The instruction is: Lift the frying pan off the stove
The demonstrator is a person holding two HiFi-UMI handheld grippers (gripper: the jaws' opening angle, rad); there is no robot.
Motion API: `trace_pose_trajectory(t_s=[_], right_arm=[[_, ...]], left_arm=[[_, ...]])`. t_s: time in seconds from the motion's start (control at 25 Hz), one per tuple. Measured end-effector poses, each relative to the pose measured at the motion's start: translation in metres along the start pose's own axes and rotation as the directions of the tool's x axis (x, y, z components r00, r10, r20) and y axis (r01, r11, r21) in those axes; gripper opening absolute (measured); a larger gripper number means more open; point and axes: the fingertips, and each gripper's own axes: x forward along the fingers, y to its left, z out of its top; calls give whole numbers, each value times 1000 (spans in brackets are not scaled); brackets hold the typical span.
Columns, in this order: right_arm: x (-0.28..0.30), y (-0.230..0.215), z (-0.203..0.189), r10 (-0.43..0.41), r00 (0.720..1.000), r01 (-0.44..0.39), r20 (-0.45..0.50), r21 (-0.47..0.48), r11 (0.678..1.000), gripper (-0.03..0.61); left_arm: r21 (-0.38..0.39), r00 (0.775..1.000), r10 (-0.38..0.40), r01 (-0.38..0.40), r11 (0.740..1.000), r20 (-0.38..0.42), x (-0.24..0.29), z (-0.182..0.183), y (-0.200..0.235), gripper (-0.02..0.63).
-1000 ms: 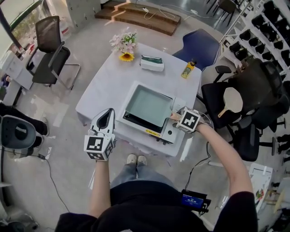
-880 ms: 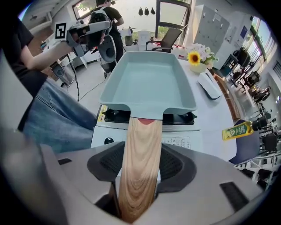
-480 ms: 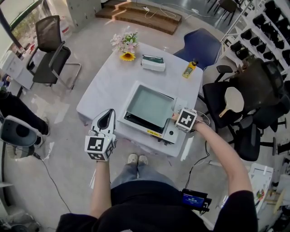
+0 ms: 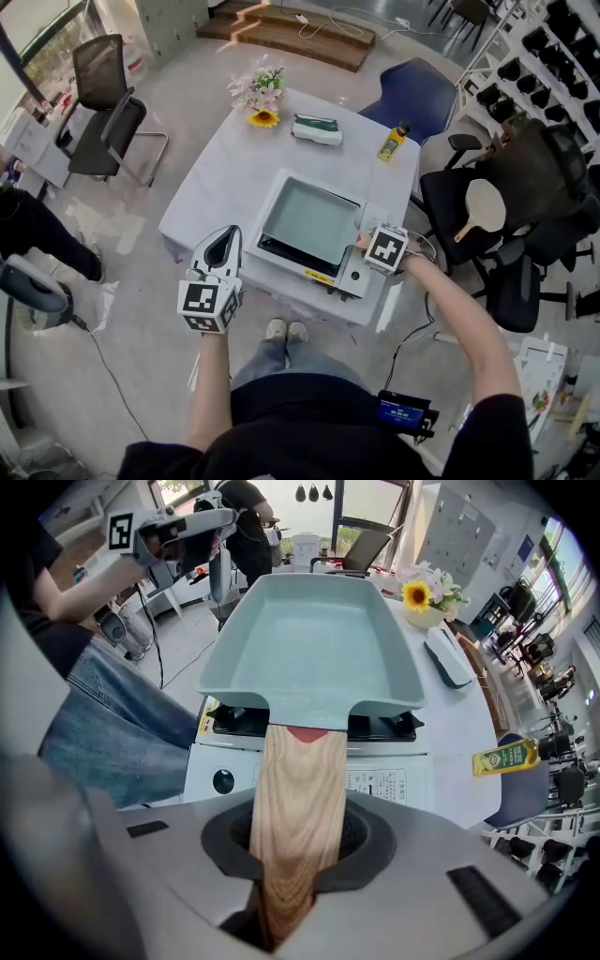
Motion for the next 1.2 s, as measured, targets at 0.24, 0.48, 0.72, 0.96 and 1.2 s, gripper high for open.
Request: trace_pose_trajectory(t_s=[0.24, 0.48, 0.72, 0.96, 1.2], right_arm=[[-4, -1, 0, -25, 998, 25, 56, -4, 1000, 75], [-37, 1, 19, -85, 965, 63, 248, 97, 993, 75], [-85, -4, 43, -224, 852, 85, 473, 298, 951, 75], [-135, -17, 51, -441, 671, 118, 596, 501, 857, 75], [-166, -22, 41, -626, 486, 117, 610, 664, 738, 77]], left_arm=[[2, 1000, -1, 1, 1000, -3, 1, -2, 0, 20], [4, 1000, -8, 8, 1000, 3, 4, 2, -2, 20], [18, 999, -31, 31, 999, 15, 13, 11, -12, 20], [43, 997, -75, 73, 996, 33, 23, 23, -28, 20], [70, 992, -112, 108, 992, 56, 32, 35, -42, 20]])
